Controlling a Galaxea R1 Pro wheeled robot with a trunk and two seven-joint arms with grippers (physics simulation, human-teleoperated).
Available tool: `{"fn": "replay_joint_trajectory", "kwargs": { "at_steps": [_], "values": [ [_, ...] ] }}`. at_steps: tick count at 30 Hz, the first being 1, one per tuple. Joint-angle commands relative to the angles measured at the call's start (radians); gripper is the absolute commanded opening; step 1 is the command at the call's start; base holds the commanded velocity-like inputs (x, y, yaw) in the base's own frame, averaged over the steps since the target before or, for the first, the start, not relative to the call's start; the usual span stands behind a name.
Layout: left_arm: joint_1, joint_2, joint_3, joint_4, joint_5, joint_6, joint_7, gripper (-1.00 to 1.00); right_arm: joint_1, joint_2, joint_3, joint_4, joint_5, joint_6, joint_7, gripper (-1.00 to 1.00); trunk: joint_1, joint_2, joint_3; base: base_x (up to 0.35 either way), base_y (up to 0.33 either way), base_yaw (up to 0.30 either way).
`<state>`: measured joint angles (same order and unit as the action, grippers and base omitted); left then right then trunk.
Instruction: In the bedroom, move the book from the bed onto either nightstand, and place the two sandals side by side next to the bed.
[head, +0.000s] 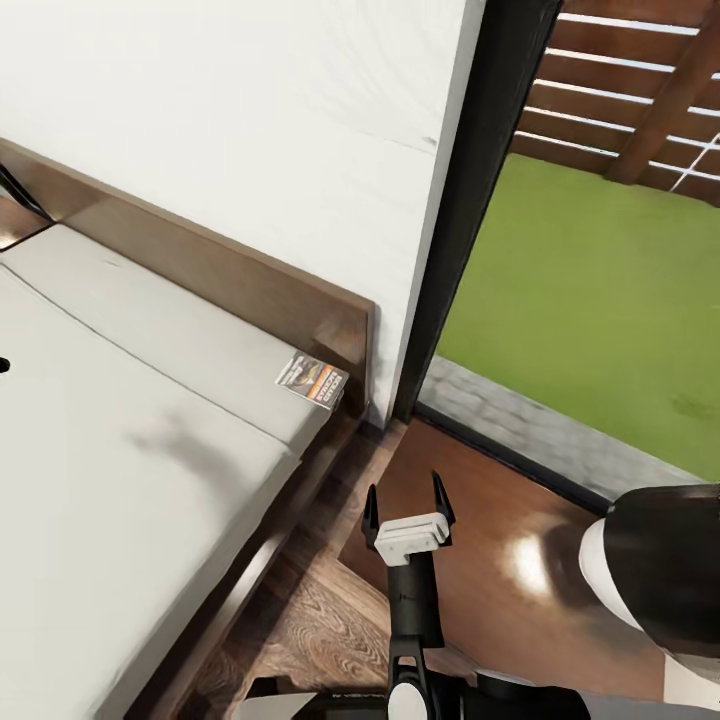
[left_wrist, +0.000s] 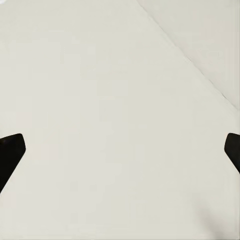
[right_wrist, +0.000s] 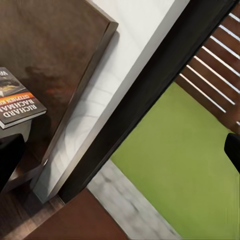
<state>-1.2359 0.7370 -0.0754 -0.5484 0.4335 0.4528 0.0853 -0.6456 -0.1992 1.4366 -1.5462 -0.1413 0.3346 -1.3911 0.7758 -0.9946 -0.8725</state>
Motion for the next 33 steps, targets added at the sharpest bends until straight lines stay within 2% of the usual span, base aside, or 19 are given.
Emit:
{"fn": "replay_joint_trajectory", "kwargs": {
  "at_steps": [1, 5, 6, 9, 11, 15, 18, 20, 23, 27, 30, 33],
  "values": [
    [-0.001, -0.001, -0.008, -0.008, 0.011, 0.004, 0.022, 1.00, -0.002, 0.000, 0.003, -0.002, -0.006, 0.011, -0.006, 1.00, -0.004, 0.007, 0.002, 0.000, 0.000, 0.000],
    [-0.001, -0.021, -0.009, -0.040, 0.013, 0.005, 0.074, 1.00, -0.002, 0.000, 0.002, -0.002, -0.006, 0.011, -0.006, 1.00, -0.019, 0.035, 0.015, 0.000, 0.000, 0.000],
    [0.000, -0.051, -0.009, -0.112, 0.017, 0.025, 0.119, 1.00, -0.002, 0.000, 0.002, -0.002, -0.006, 0.011, -0.006, 1.00, -0.023, 0.042, 0.018, 0.000, 0.000, 0.000],
    [0.001, -0.055, -0.009, -0.137, 0.018, 0.043, 0.124, 1.00, -0.002, 0.000, 0.001, -0.002, -0.007, 0.011, -0.006, 1.00, -0.034, 0.063, 0.028, 0.000, 0.000, 0.000],
    [0.011, -0.071, -0.010, -0.190, 0.017, 0.061, 0.129, 1.00, -0.002, 0.000, 0.001, -0.002, -0.008, 0.010, -0.005, 1.00, -0.042, 0.077, 0.034, 0.000, 0.000, 0.000],
    [0.055, -0.090, -0.010, -0.295, 0.018, 0.075, 0.137, 1.00, -0.002, 0.000, 0.001, -0.002, -0.009, 0.010, -0.005, 1.00, -0.057, 0.105, 0.046, 0.000, 0.000, 0.000],
    [0.123, -0.100, -0.009, -0.445, 0.028, 0.135, 0.175, 1.00, -0.002, 0.000, 0.001, -0.002, -0.009, 0.009, -0.005, 1.00, -0.069, 0.126, 0.056, 0.000, 0.000, 0.000],
    [0.155, -0.102, -0.008, -0.508, 0.038, 0.163, 0.200, 1.00, -0.002, 0.000, 0.001, -0.002, -0.009, 0.009, -0.005, 1.00, -0.077, 0.140, 0.062, 0.000, 0.000, 0.000],
    [0.206, -0.103, -0.007, -0.602, 0.070, 0.191, 0.238, 1.00, -0.002, 0.000, 0.001, -0.002, -0.010, 0.009, -0.005, 1.00, -0.088, 0.161, 0.071, 0.000, 0.000, 0.000],
    [0.260, -0.103, -0.004, -0.711, 0.132, 0.211, 0.286, 1.00, -0.002, 0.000, 0.001, -0.002, -0.010, 0.009, -0.005, 1.00, -0.103, 0.189, 0.084, 0.000, 0.000, 0.000],
    [0.319, -0.102, -0.002, -0.815, 0.205, 0.235, 0.348, 1.00, -0.002, 0.000, 0.001, -0.002, -0.011, 0.009, -0.005, 1.00, -0.115, 0.210, 0.093, 0.000, 0.000, 0.000],
    [0.355, -0.101, 0.002, -0.848, 0.227, 0.244, 0.369, 1.00, -0.002, 0.000, 0.001, -0.002, -0.011, 0.008, -0.004, 1.00, -0.126, 0.231, 0.103, 0.000, 0.000, 0.000]
  ]
}}
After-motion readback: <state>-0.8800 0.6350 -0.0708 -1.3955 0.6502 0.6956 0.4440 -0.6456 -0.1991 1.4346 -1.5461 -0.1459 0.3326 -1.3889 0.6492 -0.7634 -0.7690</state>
